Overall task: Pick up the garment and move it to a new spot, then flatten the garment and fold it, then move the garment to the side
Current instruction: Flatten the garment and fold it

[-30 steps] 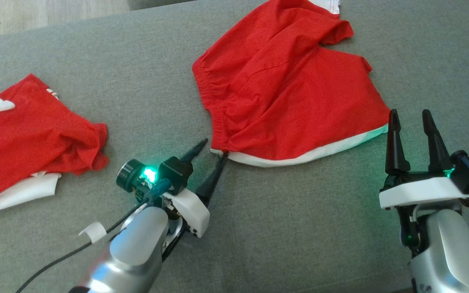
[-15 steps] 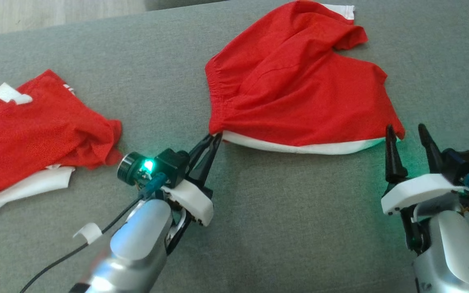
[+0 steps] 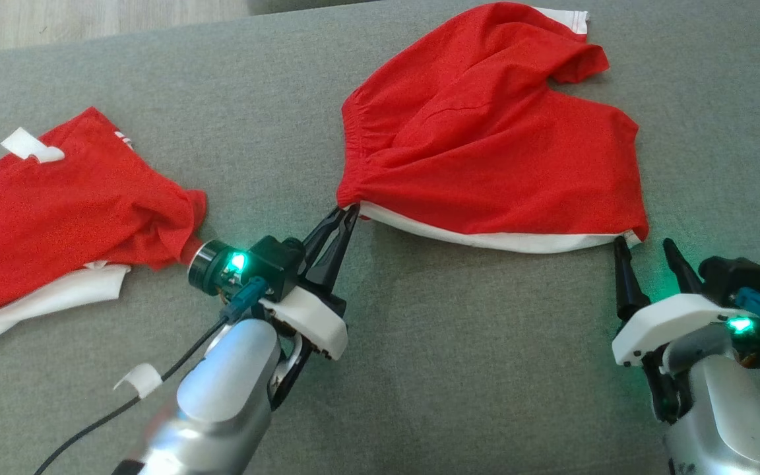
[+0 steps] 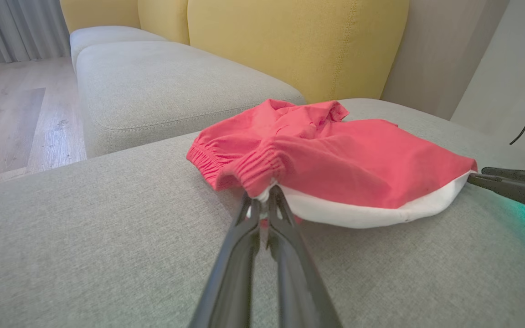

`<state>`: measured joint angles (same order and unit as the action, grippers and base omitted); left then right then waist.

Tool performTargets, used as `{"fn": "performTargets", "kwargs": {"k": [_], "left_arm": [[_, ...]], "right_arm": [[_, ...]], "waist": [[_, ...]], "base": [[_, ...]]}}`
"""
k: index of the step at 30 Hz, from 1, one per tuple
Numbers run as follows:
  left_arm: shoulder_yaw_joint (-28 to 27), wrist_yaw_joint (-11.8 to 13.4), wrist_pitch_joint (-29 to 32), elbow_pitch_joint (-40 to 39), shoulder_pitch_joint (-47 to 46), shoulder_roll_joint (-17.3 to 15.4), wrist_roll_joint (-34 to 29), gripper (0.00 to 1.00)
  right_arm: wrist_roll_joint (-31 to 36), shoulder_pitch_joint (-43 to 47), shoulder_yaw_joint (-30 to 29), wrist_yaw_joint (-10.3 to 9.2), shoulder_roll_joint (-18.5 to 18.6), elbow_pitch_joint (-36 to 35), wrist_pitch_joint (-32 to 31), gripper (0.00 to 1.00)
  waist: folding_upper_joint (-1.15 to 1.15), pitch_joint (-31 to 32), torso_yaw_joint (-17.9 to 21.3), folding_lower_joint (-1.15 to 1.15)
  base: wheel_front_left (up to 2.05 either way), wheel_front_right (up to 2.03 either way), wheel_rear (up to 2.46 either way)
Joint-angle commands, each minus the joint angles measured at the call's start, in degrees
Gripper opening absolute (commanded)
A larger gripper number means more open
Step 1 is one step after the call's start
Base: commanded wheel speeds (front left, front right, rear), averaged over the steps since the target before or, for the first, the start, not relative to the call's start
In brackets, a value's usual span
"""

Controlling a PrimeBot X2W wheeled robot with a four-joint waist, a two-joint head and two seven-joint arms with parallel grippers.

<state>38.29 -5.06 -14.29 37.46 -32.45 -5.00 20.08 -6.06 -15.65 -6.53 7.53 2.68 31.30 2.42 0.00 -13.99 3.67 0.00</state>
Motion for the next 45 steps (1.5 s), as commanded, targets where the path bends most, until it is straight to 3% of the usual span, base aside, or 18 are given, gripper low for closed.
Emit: {"fn": "performTargets", "kwargs": {"k": [1, 25, 26, 27, 28, 35, 45], "left_arm": [[-2.4, 0.1, -0.7, -1.9, -0.7, -0.6, -0.7, 0.00], [-2.8, -0.8, -0.7, -1.7, -0.3, 0.0, -1.5, 0.00], [-2.8, -0.8, -0.7, -1.7, -0.3, 0.0, -1.5, 0.00], [-2.9, -0.9, -0.7, -1.7, -0.3, 0.1, -1.6, 0.00], [-2.9, -0.9, -0.7, -1.7, -0.2, 0.1, -1.6, 0.00], [-3.6, -0.9, -0.7, -1.3, 0.3, -0.2, -1.7, 0.00], [-6.1, -0.5, -0.7, -1.5, 2.0, -1.7, -1.4, 0.00]], "right_arm": [[-0.2, -1.7, 1.7, -0.04, 0.2, -1.1, -0.2, 1.00], [-0.8, -3.8, 4.8, -0.04, 0.2, 3.6, 2.3, 0.98], [-0.8, -3.9, 4.8, -0.04, 0.2, 3.8, 2.3, 0.74], [-0.9, -3.9, 4.9, -0.04, 0.2, 4.0, 2.4, 0.30], [-0.8, -4.0, 5.2, -0.04, 0.2, 4.0, 2.6, 0.00], [-0.2, -3.9, 5.3, -0.04, 0.2, 3.6, 3.1, 0.00], [2.6, -0.7, 3.5, -0.04, 0.2, -2.9, 0.6, 0.00]], "waist": [[0.00, 0.0, 0.1, 0.00], [0.00, 0.2, -0.3, 0.00], [0.00, 0.2, -0.3, 0.00], [0.00, 0.2, -0.3, 0.00], [0.00, 0.3, -0.3, 0.00], [0.00, 1.1, 0.2, 0.00], [0.00, 4.1, 1.8, 0.00]], "base": [[0.00, 0.00, 0.00], [0.00, 0.00, 0.00], [0.00, 0.00, 0.00], [0.00, 0.00, 0.00], [0.00, 0.00, 0.00], [0.00, 0.00, 0.00], [0.00, 0.00, 0.00]]}}
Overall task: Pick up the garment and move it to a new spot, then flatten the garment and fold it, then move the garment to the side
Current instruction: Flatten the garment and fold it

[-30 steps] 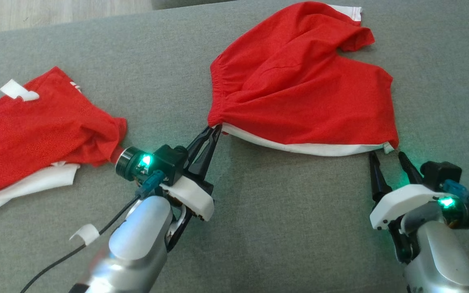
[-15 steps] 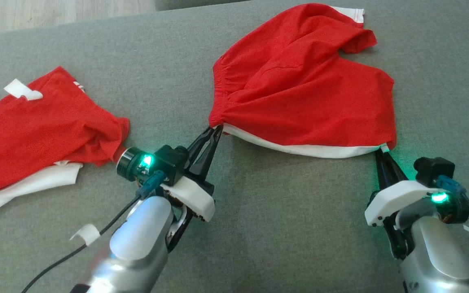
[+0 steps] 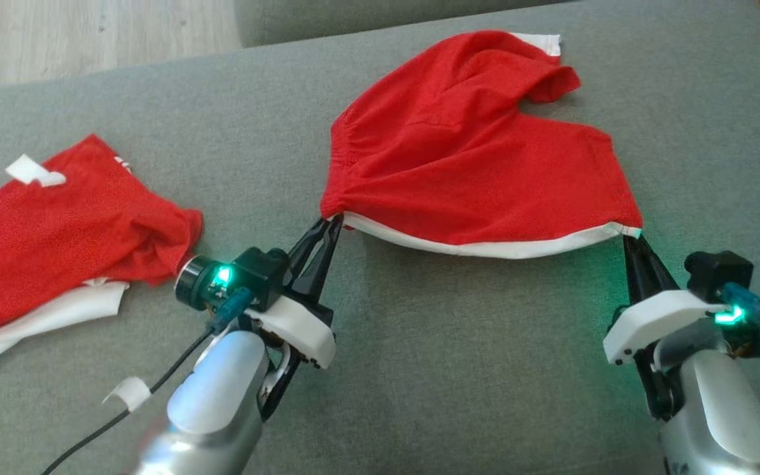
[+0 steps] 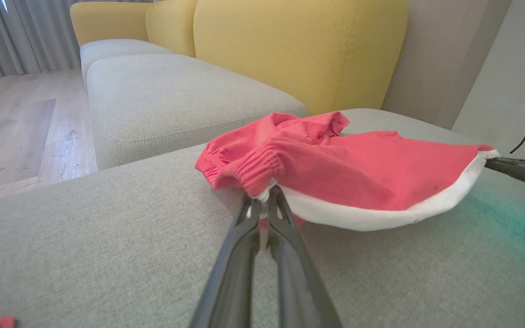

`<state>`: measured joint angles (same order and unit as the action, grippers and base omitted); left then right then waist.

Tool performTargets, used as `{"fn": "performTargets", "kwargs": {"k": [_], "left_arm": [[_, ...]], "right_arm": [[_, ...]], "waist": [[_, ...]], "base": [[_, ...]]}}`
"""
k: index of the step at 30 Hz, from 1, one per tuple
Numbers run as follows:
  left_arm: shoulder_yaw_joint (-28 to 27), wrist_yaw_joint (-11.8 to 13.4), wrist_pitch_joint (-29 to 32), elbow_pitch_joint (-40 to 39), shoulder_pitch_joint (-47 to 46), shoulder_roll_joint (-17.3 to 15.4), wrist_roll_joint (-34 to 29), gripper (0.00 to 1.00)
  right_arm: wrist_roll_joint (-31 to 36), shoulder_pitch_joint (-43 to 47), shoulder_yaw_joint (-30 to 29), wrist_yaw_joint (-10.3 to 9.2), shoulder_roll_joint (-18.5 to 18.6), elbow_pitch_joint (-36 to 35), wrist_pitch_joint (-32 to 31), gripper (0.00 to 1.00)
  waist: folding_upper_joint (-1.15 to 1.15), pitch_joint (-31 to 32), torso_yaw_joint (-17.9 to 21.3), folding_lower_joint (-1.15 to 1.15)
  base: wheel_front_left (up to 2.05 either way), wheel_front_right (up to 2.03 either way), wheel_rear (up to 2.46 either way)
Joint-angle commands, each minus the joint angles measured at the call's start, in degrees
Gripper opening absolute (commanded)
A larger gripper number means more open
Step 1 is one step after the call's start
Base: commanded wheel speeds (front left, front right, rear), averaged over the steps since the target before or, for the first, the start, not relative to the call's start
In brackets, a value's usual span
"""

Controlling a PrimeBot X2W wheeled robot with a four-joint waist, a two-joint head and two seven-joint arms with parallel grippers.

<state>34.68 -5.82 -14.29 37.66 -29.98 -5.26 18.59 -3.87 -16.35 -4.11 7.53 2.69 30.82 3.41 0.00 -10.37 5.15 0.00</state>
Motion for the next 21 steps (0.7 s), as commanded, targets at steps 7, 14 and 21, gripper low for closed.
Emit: {"fn": "performTargets", "kwargs": {"k": [7, 14, 21], "left_arm": [[-3.9, 0.4, -0.7, -2.6, 0.4, -2.5, -0.1, 0.00], [-5.0, 0.1, -0.7, -4.0, -1.1, -4.9, -0.3, 0.00], [-5.8, -1.0, 3.5, -7.5, -10.6, -10.3, 0.3, 0.00]], "right_arm": [[1.3, 2.3, 3.1, -0.04, 0.3, -10.0, -3.7, 0.00], [-1.5, 1.5, 6.0, -0.04, 3.1, -17.2, -6.2, 0.00], [-6.3, -7.3, 9.8, -0.04, 8.8, -23.1, -8.4, 0.00]], "waist": [[0.00, 2.7, 0.9, 0.00], [0.00, 5.3, 0.6, 0.00], [0.00, 8.6, -0.4, 0.00]], "base": [[0.00, 0.00, 0.00], [0.00, 0.00, 0.00], [0.00, 0.00, 0.00]]}}
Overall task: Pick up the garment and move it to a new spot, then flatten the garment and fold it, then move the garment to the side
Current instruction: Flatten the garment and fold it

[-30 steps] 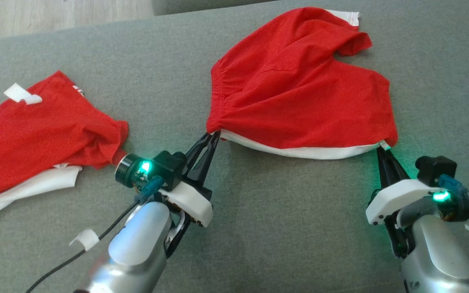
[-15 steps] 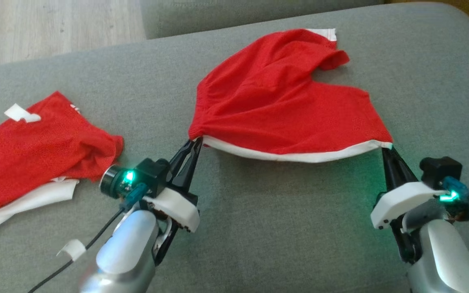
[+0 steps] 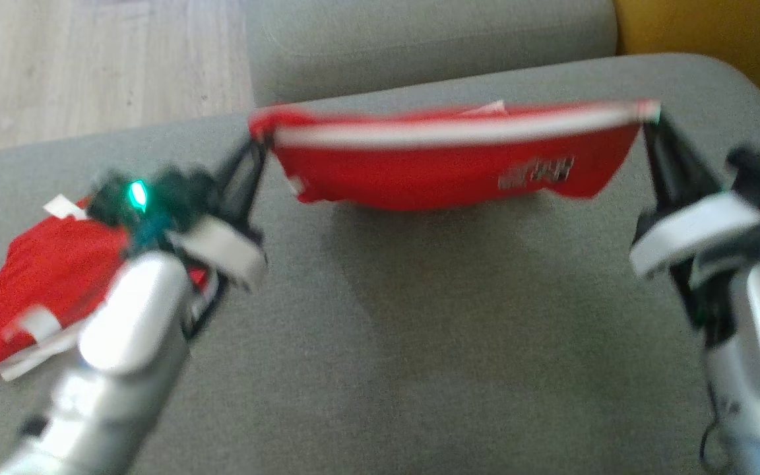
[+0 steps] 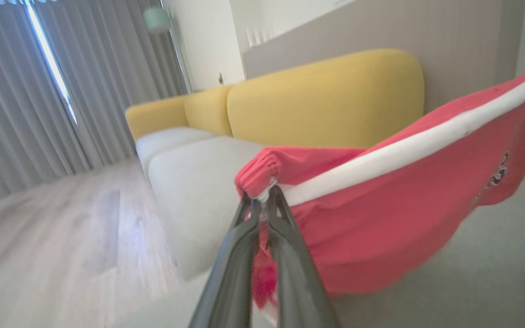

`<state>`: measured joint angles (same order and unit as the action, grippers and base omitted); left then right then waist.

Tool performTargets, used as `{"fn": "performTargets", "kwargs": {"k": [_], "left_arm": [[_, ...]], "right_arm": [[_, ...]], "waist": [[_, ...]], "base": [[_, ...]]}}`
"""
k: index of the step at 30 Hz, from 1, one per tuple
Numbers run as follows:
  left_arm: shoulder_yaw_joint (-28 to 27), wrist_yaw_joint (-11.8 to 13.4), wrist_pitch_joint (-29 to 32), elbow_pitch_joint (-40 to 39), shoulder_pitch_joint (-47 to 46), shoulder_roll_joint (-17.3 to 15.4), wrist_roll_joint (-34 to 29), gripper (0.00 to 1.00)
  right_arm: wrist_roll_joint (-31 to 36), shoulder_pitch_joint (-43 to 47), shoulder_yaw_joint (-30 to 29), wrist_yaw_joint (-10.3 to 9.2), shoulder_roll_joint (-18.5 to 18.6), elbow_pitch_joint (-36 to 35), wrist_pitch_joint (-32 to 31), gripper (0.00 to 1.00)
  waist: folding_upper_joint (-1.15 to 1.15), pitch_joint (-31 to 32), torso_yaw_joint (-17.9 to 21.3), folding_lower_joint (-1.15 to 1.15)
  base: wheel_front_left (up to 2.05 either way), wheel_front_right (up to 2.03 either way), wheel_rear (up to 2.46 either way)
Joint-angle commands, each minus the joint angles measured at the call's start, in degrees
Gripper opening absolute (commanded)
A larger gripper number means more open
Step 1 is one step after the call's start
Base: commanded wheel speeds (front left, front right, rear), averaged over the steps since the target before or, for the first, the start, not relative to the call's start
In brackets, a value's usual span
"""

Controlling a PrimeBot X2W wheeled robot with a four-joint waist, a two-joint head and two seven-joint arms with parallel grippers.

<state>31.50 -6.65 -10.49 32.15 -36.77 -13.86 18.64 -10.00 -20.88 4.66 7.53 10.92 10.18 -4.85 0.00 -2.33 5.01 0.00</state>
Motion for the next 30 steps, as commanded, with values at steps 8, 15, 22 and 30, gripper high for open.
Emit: {"fn": "performTargets", "kwargs": {"k": [8, 15, 22, 30], "left_arm": [[-3.4, -0.7, 5.2, -6.5, -15.8, -4.8, 2.8, 0.00], [-4.3, -0.6, 7.4, -10.7, -14.2, -6.6, 5.4, 0.00], [-5.4, 2.2, 11.8, -22.9, -6.7, -8.3, 8.5, 0.00], [-6.3, 4.6, 17.7, -29.9, -9.3, -9.2, 9.2, 0.00]], "right_arm": [[-3.0, -15.3, 3.5, -0.04, 3.4, -2.4, 2.7, 0.00], [-5.4, -15.6, 5.3, -0.04, 4.7, -4.0, 2.8, 0.00], [-6.2, -9.9, 3.2, -0.04, 6.2, -11.3, -2.3, 0.00], [-5.7, -11.5, 0.6, -0.04, 7.1, -15.7, -9.1, 0.00]], "waist": [[0.00, 3.3, -0.8, 0.00], [0.00, 4.8, -0.6, 0.00], [0.00, 4.2, -1.0, 0.00], [0.00, -2.2, -0.9, 0.00]], "base": [[0.00, 0.00, 0.00], [0.00, 0.00, 0.00], [0.00, 0.00, 0.00], [0.00, 0.00, 0.00]]}}
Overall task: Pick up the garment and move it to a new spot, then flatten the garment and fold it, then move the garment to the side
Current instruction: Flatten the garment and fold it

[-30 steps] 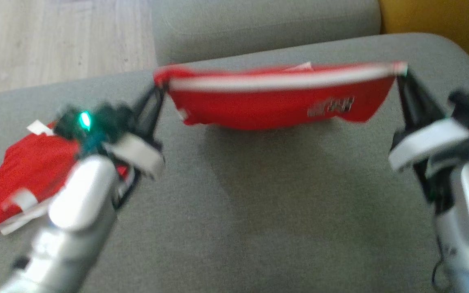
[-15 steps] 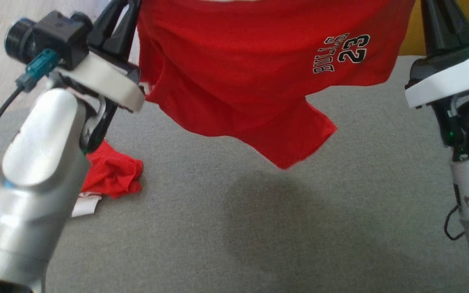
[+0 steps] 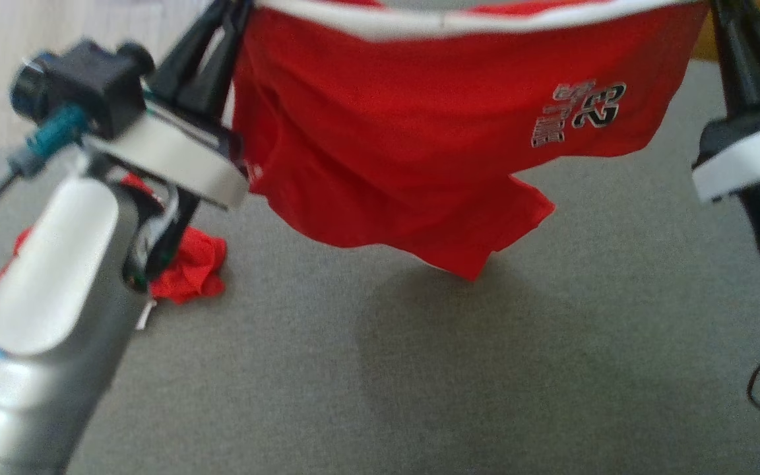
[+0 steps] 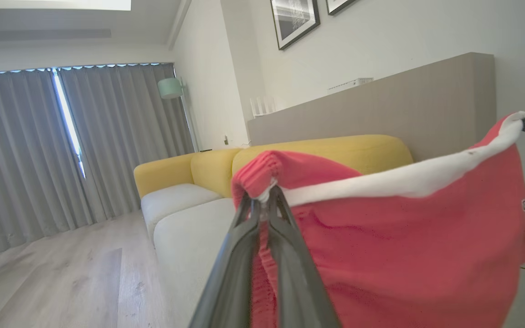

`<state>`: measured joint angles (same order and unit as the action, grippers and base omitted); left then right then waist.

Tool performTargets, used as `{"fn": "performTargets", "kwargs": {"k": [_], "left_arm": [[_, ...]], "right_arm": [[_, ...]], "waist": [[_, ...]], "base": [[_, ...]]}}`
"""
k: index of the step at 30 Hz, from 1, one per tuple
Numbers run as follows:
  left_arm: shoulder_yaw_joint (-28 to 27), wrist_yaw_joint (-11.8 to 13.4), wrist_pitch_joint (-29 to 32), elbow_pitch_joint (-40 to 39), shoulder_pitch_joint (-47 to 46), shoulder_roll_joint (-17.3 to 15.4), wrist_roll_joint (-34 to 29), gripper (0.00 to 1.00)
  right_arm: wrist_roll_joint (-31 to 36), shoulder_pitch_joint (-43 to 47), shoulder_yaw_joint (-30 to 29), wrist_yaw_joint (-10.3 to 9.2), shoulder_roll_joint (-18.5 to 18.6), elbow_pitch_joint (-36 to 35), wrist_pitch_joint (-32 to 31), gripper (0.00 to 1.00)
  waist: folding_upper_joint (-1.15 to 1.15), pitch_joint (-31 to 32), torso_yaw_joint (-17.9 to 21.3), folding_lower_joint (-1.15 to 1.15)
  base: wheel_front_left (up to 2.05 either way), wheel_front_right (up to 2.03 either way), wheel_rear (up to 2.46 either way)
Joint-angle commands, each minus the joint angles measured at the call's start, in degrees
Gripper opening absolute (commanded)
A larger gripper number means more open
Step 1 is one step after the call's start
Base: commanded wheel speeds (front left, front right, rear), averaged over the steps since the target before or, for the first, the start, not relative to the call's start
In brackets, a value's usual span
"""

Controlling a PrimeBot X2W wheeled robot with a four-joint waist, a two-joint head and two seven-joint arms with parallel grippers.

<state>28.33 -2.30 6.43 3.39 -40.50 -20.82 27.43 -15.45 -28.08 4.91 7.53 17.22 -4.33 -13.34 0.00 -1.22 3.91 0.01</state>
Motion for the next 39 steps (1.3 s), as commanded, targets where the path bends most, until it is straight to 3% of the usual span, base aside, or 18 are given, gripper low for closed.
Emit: {"fn": "performTargets", "kwargs": {"k": [1, 5, 11, 16, 20, 26, 32, 39], "left_arm": [[-3.3, 0.0, 1.3, -0.4, -7.2, -2.1, 0.6, 0.00], [-3.5, -1.2, 1.7, 4.8, -13.1, -1.8, 0.6, 0.00], [-3.6, -3.0, -0.8, 20.4, -28.1, 1.0, -0.2, 0.00], [-3.1, -3.4, -6.8, 31.7, -38.9, 3.3, -2.6, 0.00], [-2.9, -3.4, -12.0, 38.1, -44.3, 5.5, -3.6, 0.00], [-1.2, -4.4, -17.3, 46.2, -43.6, 8.8, -2.4, 0.00], [3.3, -5.1, -19.2, 50.4, -34.8, 10.9, 0.1, 0.00], [15.7, -5.2, -16.5, 43.3, -19.5, 6.8, 8.9, 0.00]], "right_arm": [[0.0, -6.0, 0.7, -0.04, 1.5, -0.2, -0.8, 0.00], [-0.2, -12.9, 2.2, -0.04, 3.1, 5.6, 0.5, 0.00], [-2.0, -31.9, 5.3, -0.04, 2.6, 23.7, 6.3, 0.00], [-1.5, -44.5, 5.0, -0.04, 0.8, 38.0, 14.5, 0.00], [1.2, -49.8, 6.0, -0.04, 0.3, 45.9, 21.4, 0.00], [0.9, -48.4, 9.4, -0.04, 0.0, 55.9, 25.1, 0.00], [-3.4, -41.6, 17.2, -0.04, 1.5, 62.1, 23.3, 0.00], [-16.7, -30.7, 32.6, -0.04, 8.3, 56.7, 12.2, 0.00]], "waist": [[0.00, -5.0, 0.3, -0.01], [0.00, -10.2, 0.7, -0.01], [0.00, -19.0, 1.4, -0.01], [0.00, -21.9, 1.3, -0.01], [0.00, -23.6, 1.0, -0.01], [0.00, -25.2, 0.4, -0.01], [0.00, -23.5, -0.6, -0.01], [0.00, -17.6, -1.7, -0.01]], "base": [[0.00, 0.00, 0.00], [0.00, 0.00, 0.00], [0.00, 0.00, 0.00], [0.00, 0.00, 0.00], [0.00, 0.00, 0.00], [0.00, 0.00, 0.00], [0.00, 0.00, 0.00], [0.00, 0.00, 0.00]]}}
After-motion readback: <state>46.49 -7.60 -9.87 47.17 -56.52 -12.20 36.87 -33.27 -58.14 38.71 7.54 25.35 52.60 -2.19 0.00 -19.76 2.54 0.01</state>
